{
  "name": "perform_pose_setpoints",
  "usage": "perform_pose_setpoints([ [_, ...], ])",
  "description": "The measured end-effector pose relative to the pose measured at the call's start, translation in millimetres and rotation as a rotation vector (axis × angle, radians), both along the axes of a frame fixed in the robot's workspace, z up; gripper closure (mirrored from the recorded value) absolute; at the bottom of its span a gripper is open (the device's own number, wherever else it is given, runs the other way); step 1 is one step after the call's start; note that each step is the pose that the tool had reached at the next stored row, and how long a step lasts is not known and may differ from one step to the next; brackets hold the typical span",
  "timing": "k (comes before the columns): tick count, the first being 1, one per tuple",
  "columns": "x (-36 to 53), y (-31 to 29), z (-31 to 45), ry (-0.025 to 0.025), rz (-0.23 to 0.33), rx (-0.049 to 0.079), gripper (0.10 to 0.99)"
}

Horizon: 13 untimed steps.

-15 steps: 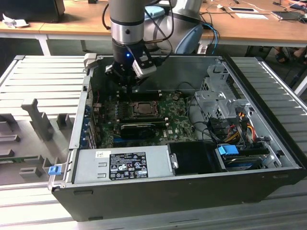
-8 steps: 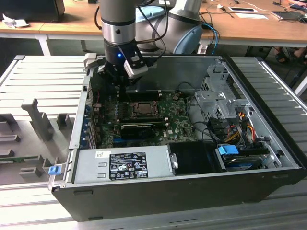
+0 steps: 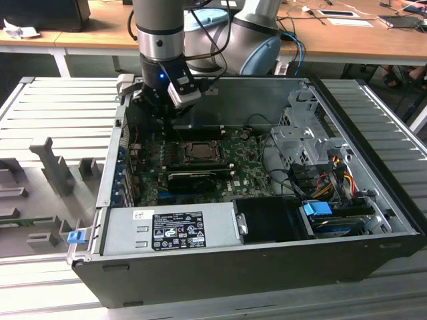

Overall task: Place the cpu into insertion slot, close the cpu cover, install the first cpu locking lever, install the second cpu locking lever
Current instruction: 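Install the first cpu locking lever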

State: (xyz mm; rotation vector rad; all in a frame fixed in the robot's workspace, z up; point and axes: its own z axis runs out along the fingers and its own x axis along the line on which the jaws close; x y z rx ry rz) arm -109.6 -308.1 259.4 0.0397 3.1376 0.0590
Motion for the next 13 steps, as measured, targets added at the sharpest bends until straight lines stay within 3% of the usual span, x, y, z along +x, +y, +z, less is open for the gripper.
perform_pose_setpoints([
  [8, -2.6, 11.3, -3.0, 0.0001, 0.002, 0.004, 0.980],
  [10, -3.3, 17.6, -4.2, 0.0001, 0.003, 0.006, 0.980],
  [13, -3.3, 21.5, -4.6, 0.0001, 0.004, 0.007, 0.980],
])
